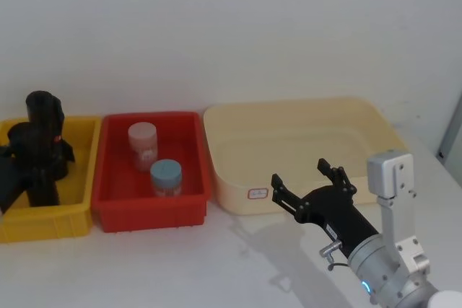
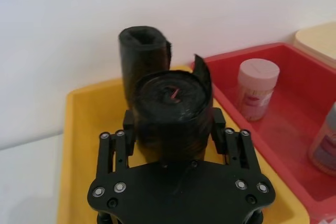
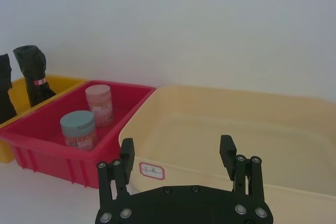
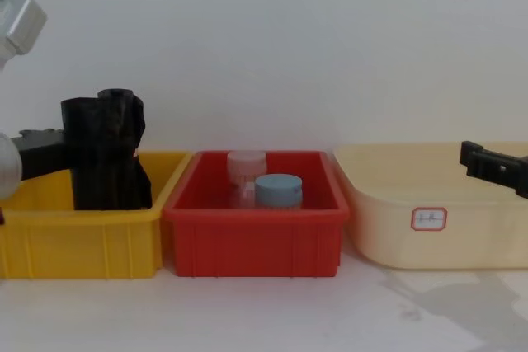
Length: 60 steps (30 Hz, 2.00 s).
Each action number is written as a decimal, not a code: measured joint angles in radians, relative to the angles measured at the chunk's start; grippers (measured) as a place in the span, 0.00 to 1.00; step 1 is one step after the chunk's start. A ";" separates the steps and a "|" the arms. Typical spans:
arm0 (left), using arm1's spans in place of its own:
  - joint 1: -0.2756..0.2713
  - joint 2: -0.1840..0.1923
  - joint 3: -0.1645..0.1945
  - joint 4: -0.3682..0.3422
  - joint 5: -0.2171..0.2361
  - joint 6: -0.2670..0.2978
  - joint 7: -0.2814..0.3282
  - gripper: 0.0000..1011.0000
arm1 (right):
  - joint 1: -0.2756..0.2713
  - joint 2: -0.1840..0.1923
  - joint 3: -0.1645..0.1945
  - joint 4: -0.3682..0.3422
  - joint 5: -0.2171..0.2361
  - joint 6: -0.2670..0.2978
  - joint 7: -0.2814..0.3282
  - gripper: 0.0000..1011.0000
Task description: Pick up the garbage bag with the one hand and transfer it to the other hand.
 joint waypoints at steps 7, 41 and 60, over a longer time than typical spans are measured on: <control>-0.022 -0.011 0.009 0.032 0.003 -0.016 -0.028 0.63 | 0.000 0.000 0.000 0.000 0.000 0.000 0.000 0.99; 0.064 0.116 -0.046 -0.332 0.077 0.093 -0.020 0.43 | 0.109 0.081 -0.010 -0.023 0.120 0.073 0.252 0.99; -0.004 0.077 -0.008 -0.283 -0.054 0.112 -0.213 0.43 | 0.258 0.177 -0.101 0.075 0.144 0.052 0.512 0.99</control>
